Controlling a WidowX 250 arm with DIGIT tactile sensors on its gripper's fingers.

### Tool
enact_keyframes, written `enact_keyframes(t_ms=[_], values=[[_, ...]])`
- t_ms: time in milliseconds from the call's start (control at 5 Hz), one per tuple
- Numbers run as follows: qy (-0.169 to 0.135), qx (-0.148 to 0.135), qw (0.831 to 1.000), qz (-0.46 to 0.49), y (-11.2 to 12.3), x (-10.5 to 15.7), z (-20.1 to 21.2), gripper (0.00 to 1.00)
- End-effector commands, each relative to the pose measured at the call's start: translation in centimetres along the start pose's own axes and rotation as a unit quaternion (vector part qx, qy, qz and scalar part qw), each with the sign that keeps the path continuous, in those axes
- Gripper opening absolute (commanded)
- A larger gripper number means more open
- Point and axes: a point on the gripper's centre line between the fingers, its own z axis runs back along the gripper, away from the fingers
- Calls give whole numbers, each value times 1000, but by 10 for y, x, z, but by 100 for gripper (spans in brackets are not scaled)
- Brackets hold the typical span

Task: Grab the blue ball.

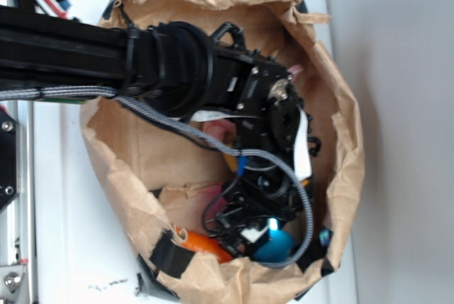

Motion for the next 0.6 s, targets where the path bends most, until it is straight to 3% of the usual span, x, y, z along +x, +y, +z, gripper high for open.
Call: enact_keyframes(t_ms=[0, 200, 400], values=[[-19, 61, 997, 39, -7, 33, 92, 0], [16, 122, 991, 55, -16, 42, 111, 0], [87, 249, 955, 135, -30, 37, 122, 0]])
